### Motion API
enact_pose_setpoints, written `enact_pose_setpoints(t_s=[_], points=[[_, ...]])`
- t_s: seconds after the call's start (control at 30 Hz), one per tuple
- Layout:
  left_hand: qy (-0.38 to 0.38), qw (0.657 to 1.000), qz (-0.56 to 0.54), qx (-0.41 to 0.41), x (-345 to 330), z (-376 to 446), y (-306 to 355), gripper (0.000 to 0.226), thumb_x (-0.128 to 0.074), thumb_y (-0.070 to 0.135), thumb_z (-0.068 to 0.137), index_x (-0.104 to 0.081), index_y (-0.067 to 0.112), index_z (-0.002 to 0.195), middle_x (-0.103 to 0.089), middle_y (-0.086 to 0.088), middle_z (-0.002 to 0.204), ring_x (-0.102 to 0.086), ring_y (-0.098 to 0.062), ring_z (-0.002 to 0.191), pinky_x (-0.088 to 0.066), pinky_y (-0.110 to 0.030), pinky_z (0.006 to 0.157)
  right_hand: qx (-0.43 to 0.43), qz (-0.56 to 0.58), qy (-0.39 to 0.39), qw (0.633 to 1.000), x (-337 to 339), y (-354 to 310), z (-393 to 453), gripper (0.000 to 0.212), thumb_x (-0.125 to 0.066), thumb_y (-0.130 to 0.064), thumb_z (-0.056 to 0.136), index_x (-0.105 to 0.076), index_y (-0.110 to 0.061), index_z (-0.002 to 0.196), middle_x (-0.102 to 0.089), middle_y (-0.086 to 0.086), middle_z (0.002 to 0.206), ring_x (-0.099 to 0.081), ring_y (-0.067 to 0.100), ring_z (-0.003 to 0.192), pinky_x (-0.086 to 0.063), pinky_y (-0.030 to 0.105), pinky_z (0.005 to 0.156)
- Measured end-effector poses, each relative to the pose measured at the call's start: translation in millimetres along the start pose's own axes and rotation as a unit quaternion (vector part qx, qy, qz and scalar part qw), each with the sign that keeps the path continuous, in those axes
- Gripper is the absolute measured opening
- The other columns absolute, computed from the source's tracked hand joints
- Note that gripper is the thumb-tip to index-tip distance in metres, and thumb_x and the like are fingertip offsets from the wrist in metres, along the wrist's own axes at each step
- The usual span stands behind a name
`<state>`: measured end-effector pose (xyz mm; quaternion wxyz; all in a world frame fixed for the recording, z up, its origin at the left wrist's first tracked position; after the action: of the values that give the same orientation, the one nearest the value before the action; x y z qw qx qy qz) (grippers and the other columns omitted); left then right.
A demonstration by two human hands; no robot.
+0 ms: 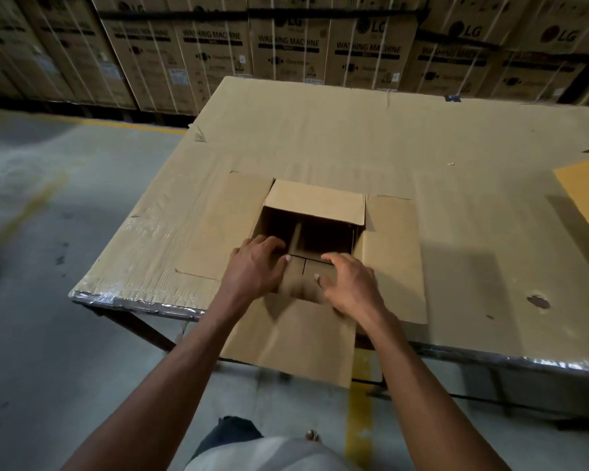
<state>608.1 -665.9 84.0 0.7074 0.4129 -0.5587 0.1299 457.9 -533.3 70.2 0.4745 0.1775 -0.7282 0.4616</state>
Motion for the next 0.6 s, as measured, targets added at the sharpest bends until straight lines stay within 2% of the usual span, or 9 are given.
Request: enact_pose_setpoints(t_s=[0.1, 0.23, 0.33, 0.47, 0.6], points=[[-0.061, 0.997, 0.036, -0.011, -14, 31, 9, 0.046, -0.058, 0.046, 0.096, -0.059, 0.021, 0.135, -0.063, -0.004, 0.128, -0.061, -0.026, 0.115, -0.051, -0.046, 0.097, 0.002, -0.03, -0.055, 0.998, -8, -2, 28, 0.065, -0.065, -0.043, 0.098, -0.043, -0.024, 0.156, -0.041, 0.001, 0.162, -0.042, 0.025, 0.145, -0.031, 0.048, 0.12], [-0.103, 0.991, 0.082, -0.03, -28, 59, 11, 0.062, -0.06, 0.041, 0.095, -0.045, 0.02, 0.151, -0.049, -0.006, 0.149, -0.05, -0.029, 0.134, -0.047, -0.049, 0.105, 0.003, -0.052, -0.069, 0.996, -9, -6, 52, 0.081, -0.064, -0.042, 0.098, -0.021, -0.024, 0.165, -0.012, 0.004, 0.174, -0.021, 0.03, 0.157, -0.024, 0.053, 0.124], [-0.069, 0.994, 0.075, -0.044, -25, 75, 13, 0.069, -0.061, 0.044, 0.095, -0.036, 0.022, 0.155, -0.043, -0.004, 0.154, -0.043, -0.03, 0.138, -0.043, -0.049, 0.108, -0.01, -0.042, -0.032, 0.999, -2, -10, 62, 0.098, -0.066, -0.043, 0.098, 0.002, -0.029, 0.166, -0.002, 0.003, 0.175, -0.017, 0.034, 0.158, -0.024, 0.058, 0.123], [0.005, 0.996, 0.055, -0.073, -7, 104, 22, 0.07, -0.06, 0.046, 0.095, -0.034, 0.021, 0.155, -0.044, -0.006, 0.15, -0.045, -0.03, 0.135, -0.042, -0.046, 0.107, -0.016, -0.014, 0.039, 0.999, 15, -16, 81, 0.107, -0.07, -0.039, 0.096, 0.013, -0.034, 0.164, -0.005, 0.006, 0.174, -0.019, 0.038, 0.156, -0.026, 0.061, 0.12], [-0.011, 0.996, 0.022, -0.088, 3, 141, 25, 0.078, -0.061, 0.042, 0.096, -0.021, 0.028, 0.161, -0.025, -0.011, 0.165, -0.025, -0.037, 0.15, -0.03, -0.053, 0.118, -0.011, 0.03, 0.151, 0.988, 38, -23, 105, 0.118, -0.073, -0.032, 0.093, 0.024, -0.038, 0.16, -0.006, 0.005, 0.174, -0.027, 0.037, 0.154, -0.035, 0.06, 0.117]])
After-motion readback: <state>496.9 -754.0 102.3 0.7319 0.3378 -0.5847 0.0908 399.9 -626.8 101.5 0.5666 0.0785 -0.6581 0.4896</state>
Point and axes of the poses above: each hand's wrist, its own z-axis towards the middle knuckle, its own x-axis out of the back of the hand, y = z × x, the point moved 5 cm from there along z, towards the middle knuckle
